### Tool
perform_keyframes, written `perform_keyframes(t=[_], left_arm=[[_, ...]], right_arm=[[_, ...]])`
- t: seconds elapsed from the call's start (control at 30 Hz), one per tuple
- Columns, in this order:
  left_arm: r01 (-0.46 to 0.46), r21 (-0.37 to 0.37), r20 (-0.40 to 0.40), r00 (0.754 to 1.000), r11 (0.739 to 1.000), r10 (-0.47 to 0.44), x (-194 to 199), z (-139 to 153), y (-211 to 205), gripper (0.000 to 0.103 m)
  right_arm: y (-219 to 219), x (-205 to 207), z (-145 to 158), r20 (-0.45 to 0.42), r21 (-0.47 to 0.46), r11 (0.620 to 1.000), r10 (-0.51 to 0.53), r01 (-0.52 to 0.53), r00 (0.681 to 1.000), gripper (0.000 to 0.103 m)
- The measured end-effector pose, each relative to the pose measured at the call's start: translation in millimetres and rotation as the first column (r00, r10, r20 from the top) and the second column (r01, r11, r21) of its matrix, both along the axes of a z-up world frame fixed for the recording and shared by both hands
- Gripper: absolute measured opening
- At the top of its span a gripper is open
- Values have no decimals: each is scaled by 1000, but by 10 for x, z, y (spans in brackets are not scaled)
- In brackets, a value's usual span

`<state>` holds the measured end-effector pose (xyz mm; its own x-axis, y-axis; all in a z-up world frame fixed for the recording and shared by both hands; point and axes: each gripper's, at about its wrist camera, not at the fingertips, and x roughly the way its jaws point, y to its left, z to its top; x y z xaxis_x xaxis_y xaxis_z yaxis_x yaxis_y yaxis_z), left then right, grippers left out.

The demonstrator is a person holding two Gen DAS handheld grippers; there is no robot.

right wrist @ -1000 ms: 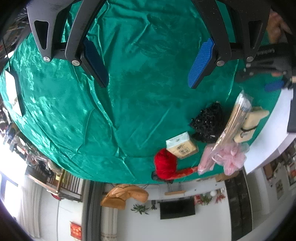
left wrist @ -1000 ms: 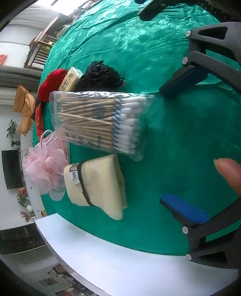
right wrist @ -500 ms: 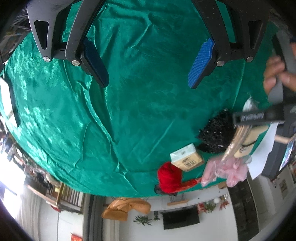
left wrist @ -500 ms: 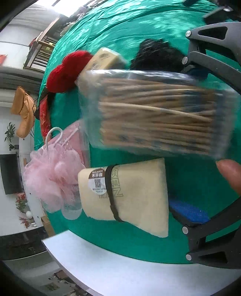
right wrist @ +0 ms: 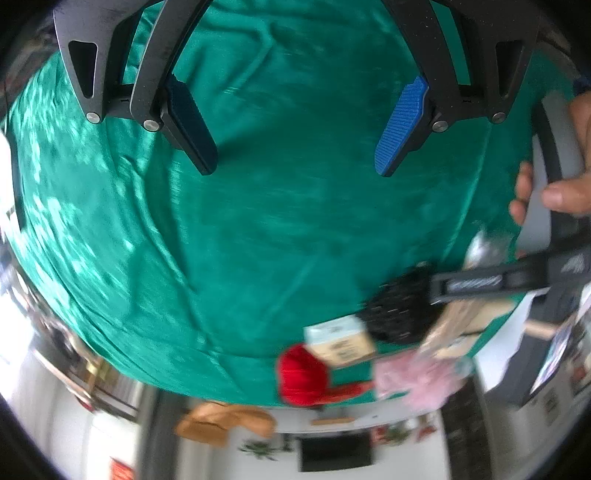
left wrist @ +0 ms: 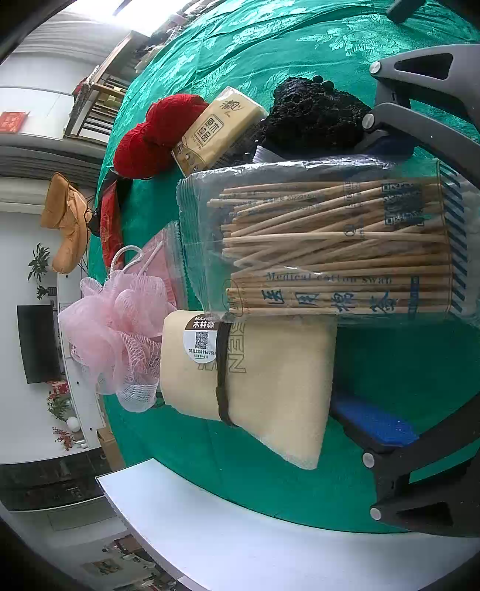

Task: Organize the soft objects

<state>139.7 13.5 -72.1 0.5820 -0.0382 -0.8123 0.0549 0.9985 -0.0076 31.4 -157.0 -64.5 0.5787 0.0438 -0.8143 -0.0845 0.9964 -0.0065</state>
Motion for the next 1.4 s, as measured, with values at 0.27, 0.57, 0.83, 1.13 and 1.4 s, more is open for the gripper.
perform_keyframes(t=[0.27,0.57,0.83,1.13,1.4], left_arm=[[-1,0,0,1000,1000,1,-1,1,-1,103],[-1,0,0,1000,1000,1,-1,-1,0,103],[-1,1,0,1000,1000,1,-1,0,0,103],[-1,1,0,1000,1000,1,-1,0,0,103],[-1,0,0,1000,1000,1,-1,0,1,103]], right_arm=[[200,342,-37,-1,16,992,129,-129,992,90],[-418,872,-34,3,27,997,-69,69,998,89],[-682,665,-7,34,15,993,-117,116,993,89],[-637,684,-17,35,15,993,-117,117,992,89],[-635,683,-18,35,15,993,-117,117,993,90]])
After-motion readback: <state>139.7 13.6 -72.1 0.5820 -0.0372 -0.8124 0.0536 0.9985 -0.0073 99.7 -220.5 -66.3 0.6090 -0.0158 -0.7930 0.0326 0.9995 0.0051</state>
